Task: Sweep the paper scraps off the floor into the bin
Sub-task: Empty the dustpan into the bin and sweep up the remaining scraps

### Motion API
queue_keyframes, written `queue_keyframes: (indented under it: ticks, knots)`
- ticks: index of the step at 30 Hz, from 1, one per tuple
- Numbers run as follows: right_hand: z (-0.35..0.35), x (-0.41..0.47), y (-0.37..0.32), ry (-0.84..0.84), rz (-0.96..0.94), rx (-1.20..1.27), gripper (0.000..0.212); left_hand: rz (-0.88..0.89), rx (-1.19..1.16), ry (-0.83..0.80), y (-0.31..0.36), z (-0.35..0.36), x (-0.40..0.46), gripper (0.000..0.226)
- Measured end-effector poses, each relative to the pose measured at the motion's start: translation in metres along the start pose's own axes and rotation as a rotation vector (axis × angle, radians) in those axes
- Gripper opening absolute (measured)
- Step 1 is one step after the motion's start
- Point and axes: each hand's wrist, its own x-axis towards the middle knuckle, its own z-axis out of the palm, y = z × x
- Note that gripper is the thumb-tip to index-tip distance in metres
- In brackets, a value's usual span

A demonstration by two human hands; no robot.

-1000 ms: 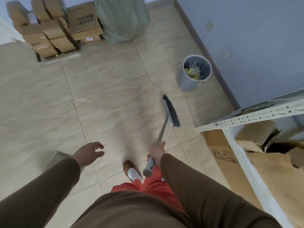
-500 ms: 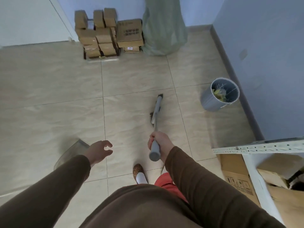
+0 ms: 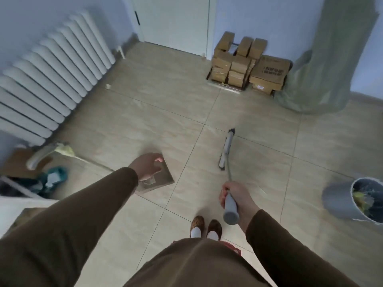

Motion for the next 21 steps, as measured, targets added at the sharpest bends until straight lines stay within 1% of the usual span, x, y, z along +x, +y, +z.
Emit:
queue_keyframes:
  ticks: [2, 4, 8, 11, 13, 16, 18, 20, 21]
  knots:
    - [0.015, -0.001, -0.002, -0.056, 0.02, -0.048, 0.017, -0.033, 0.007, 0.073, -0.015, -0.009, -0.017, 0.035]
    - [0.032, -0.004, -0.005, -0.109, 0.041, -0.126, 0.005, -0.041, 0.035, 0.148, -0.029, -0.021, -0.037, 0.036]
    - [0.08, -0.004, 0.005, -0.193, 0.152, -0.21, 0.011, 0.0, 0.076, 0.329, -0.064, -0.055, -0.072, 0.041]
    - [0.118, -0.006, 0.016, -0.231, 0.164, -0.208, 0.009, -0.01, 0.071, 0.461, -0.1, -0.088, -0.087, 0.044]
    - [0.142, -0.008, 0.025, -0.259, 0.161, -0.205, 0.007, -0.026, 0.089, 0.514, -0.13, -0.11, -0.093, 0.046]
    - [0.177, -0.014, 0.044, -0.264, 0.155, -0.198, 0.008, -0.117, 0.131, 0.526, -0.185, -0.137, -0.098, 0.057]
    - [0.198, -0.02, 0.061, -0.256, 0.125, -0.227, 0.011, -0.234, 0.12, 0.492, -0.229, -0.146, -0.099, 0.071]
    - [0.215, -0.026, 0.078, -0.249, 0.089, -0.241, 0.011, -0.307, 0.054, 0.39, -0.263, -0.152, -0.096, 0.086]
    - [0.221, -0.029, 0.084, -0.243, 0.08, -0.238, 0.011, -0.316, 0.018, 0.316, -0.27, -0.153, -0.094, 0.087]
